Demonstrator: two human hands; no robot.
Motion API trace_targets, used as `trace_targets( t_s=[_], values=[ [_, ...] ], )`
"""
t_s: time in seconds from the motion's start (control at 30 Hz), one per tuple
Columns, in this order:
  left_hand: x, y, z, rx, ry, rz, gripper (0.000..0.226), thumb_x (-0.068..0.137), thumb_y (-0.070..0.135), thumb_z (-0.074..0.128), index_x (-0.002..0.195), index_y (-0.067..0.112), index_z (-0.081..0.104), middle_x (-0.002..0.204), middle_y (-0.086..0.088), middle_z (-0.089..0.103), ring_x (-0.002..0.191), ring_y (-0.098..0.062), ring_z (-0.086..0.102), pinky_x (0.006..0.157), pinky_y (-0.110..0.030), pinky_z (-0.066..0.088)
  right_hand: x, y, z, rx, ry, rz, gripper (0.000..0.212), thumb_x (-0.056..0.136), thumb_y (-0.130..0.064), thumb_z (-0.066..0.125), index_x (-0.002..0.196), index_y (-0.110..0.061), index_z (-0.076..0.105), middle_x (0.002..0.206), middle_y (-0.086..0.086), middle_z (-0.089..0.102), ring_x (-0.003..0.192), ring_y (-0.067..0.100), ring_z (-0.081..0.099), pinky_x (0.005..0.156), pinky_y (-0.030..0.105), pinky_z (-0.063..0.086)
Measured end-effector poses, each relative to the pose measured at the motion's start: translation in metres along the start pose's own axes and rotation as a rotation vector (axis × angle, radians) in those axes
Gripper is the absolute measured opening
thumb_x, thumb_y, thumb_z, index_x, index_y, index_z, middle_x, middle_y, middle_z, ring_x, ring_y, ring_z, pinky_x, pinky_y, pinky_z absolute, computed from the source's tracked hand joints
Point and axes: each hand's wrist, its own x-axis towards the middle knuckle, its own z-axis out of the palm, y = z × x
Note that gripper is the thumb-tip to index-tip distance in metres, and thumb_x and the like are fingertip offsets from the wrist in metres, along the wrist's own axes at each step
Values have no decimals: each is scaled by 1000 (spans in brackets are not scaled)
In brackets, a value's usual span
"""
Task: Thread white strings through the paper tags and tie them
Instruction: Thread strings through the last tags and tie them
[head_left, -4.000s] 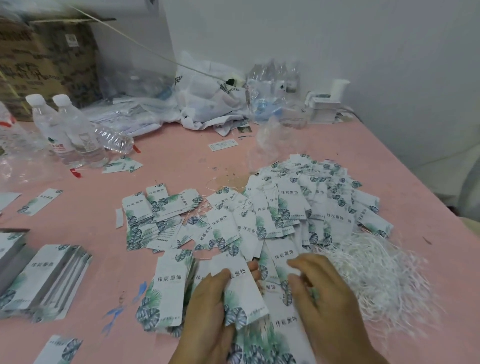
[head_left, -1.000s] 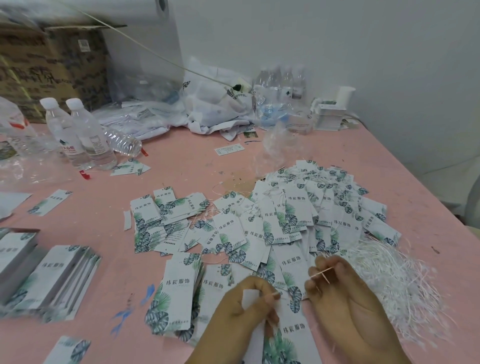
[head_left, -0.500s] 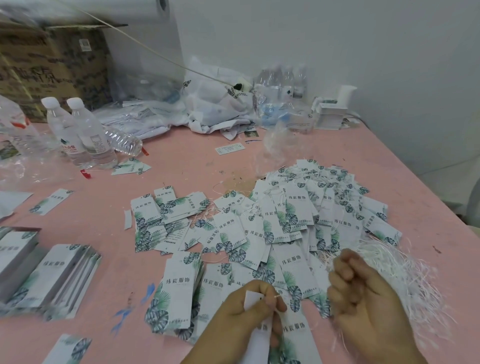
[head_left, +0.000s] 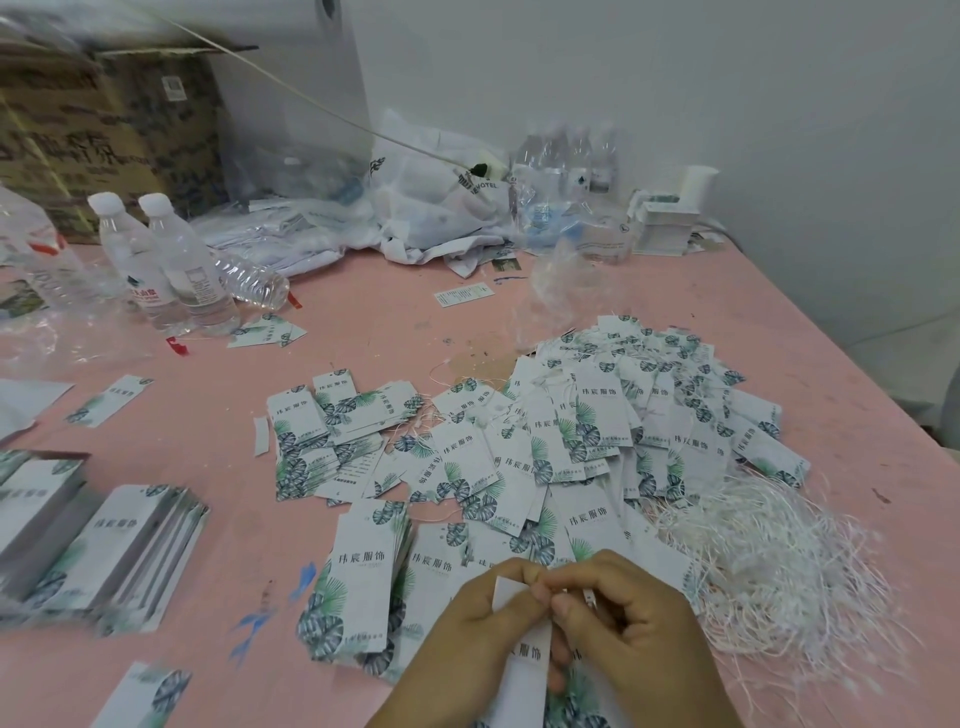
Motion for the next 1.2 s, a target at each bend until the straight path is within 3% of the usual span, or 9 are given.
trace_targets(
  t_s=[0.1,0.27,0.4,0.53,0.7,0.9,1.03,1.13,1.2],
  values=[
    [1,1,0,-23,5,-23,24,87,29,63,91,6,60,67,-19,64,57,-26,61,60,-30,52,0,2,1,-64,14,-49,26,78,-15,72,85,-40,72,74,-9,63,42,1,40,46,15,37],
    [0,3,1,-32,27,-50,26,86,27,62,93,3,58,64,-17,64,55,-25,62,58,-29,52,-2,2,1,-90,-11,-54,40,79,1,75,83,-39,71,70,-12,60,42,-2,36,46,10,34],
    [-1,2,2,9,46,-52,24,87,30,62,91,6,61,67,-18,65,59,-27,62,61,-30,52,-2,3,3,-129,23,-67,35,81,-4,71,83,-38,67,63,-17,57,41,-4,36,46,8,34],
    [-1,2,3,39,73,-55,18,88,30,61,85,12,63,69,-19,65,59,-28,62,61,-31,52,-1,1,5,-227,55,-101,25,80,-19,66,88,-42,64,70,-19,55,42,-4,39,48,5,32],
    [-2,4,6,10,103,-43,19,93,24,63,75,18,63,66,-20,62,56,-28,60,58,-30,51,0,2,3,-232,56,-149,26,77,-14,70,90,-37,68,78,-19,60,45,-5,44,49,4,33],
    [-5,6,9,54,125,-44,16,100,14,52,88,5,57,65,-19,64,55,-27,61,57,-29,52,-1,1,4,-339,103,-160,18,76,-18,70,81,-34,63,73,-16,57,46,-4,43,47,7,33],
    [-4,9,13,-112,171,-75,34,102,8,34,101,-4,65,73,-26,66,54,-31,62,51,-33,54,-1,3,3,-178,251,-67,19,76,-15,71,76,-33,64,59,-15,50,44,-1,35,47,7,31],
    [-3,11,15,-216,197,-98,36,92,-2,31,104,-9,64,78,-30,66,56,-34,63,50,-36,56,-2,8,3,-86,245,35,33,78,-2,75,73,-33,67,49,-2,40,45,2,34,47,12,35],
    [-4,8,14,-118,236,-74,36,90,1,38,99,2,74,81,-25,73,63,-32,69,54,-32,57,-3,10,7,-28,224,87,34,78,2,74,73,-31,69,48,11,43,43,10,41,47,18,44]
  ],
)
